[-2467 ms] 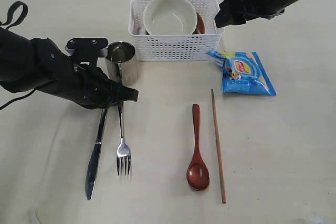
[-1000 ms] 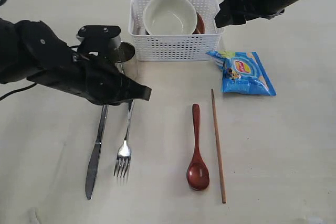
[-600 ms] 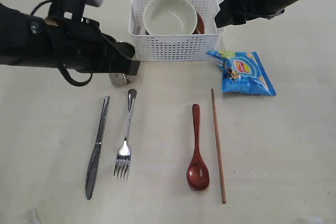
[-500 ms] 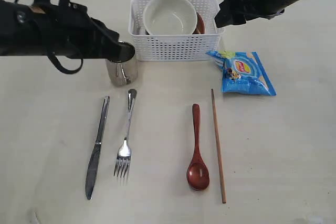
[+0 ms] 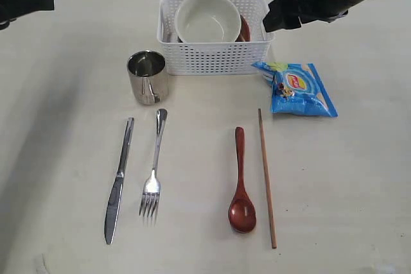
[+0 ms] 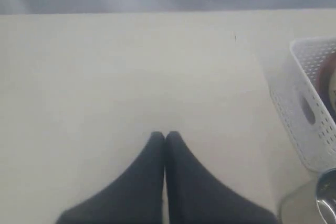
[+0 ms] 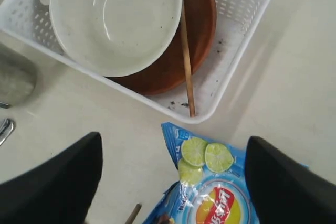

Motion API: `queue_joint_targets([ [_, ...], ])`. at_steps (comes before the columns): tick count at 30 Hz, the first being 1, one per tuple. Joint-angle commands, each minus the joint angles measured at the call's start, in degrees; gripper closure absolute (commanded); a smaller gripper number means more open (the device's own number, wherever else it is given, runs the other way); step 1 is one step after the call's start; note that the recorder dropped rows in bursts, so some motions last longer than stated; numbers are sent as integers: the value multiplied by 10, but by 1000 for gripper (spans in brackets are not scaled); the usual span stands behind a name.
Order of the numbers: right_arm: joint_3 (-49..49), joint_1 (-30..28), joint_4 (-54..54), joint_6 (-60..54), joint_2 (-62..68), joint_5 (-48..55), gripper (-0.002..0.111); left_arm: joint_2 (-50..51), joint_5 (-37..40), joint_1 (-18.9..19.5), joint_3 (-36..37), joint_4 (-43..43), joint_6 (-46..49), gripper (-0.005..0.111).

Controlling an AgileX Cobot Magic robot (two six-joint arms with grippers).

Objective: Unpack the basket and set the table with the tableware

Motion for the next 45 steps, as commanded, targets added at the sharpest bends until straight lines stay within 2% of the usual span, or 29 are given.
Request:
queue_joint_targets([
  [1,2,-3,2,0,-3,-23,37,3,14,3,-8,-1,1,107],
  [9,2,-3,29,0,-3,-10,37,122,119,3,-76,-6,11,107],
  [12,2,-3,29,-1,-3,-9,37,150,126,3,-93,-10,11,107],
  [17,-12,-3,30,-1,3,-89,37,144,125,3,-93,-10,12,107],
  [19,-52,-4,19,-1,20,-90,37,144,125,3,-93,-10,12,107],
  [21,-149,-4,12,0,72,-24,37,144,126,3,-93,-10,12,107],
  [24,-354,-4,12,5,192,89,37,144,126,3,-93,-10,12,107],
  [30,-600,-3,17,-34,369,189,37,144,124,3,-93,-10,21,107],
  [33,-648,-3,50,-79,412,223,40,144,120,3,-93,-10,23,107],
  [37,-672,-4,75,-144,444,230,51,144,120,3,-93,-10,25,107],
  [40,-673,-4,76,-181,450,218,48,144,120,3,-93,-10,25,107],
  [45,-674,-12,105,-226,452,223,49,150,124,3,-93,-10,25,107],
])
